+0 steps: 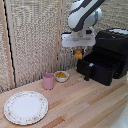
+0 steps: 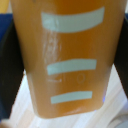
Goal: Extend the gripper towards the air fryer handle. Grasp the air fryer handle and pull it to open the air fryer. Release the air fryer handle and move the gripper to the bread. Grasp the bread with the gripper and move it to the air fryer basket. Release the bread inside the air fryer and retract the gripper.
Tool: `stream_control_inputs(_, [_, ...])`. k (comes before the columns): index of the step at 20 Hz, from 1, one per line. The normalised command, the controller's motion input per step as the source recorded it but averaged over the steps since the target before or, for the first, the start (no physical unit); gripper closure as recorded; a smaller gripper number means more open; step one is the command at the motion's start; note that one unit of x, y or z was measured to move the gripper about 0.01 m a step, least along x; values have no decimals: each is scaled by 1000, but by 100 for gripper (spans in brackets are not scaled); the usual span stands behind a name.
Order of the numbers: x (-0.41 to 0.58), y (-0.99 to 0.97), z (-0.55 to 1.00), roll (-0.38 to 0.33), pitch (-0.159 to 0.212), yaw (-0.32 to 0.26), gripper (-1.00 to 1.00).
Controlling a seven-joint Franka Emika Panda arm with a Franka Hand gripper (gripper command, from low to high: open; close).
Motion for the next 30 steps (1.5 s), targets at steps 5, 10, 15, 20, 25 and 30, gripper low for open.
stream_control_inputs(5, [310,-595,143,0,-11,-193,100])
stream_control_inputs(10, [84,-706,181,0,3,-172,100])
stream_control_inputs(15, [0,-901,176,5,25,-103,100])
stream_control_inputs(20, [0,-997,34,62,36,-21,100])
stream_control_inputs(25, [156,-694,-206,102,0,1,100])
stream_control_inputs(30, [96,-318,-322,47,-2,0,100])
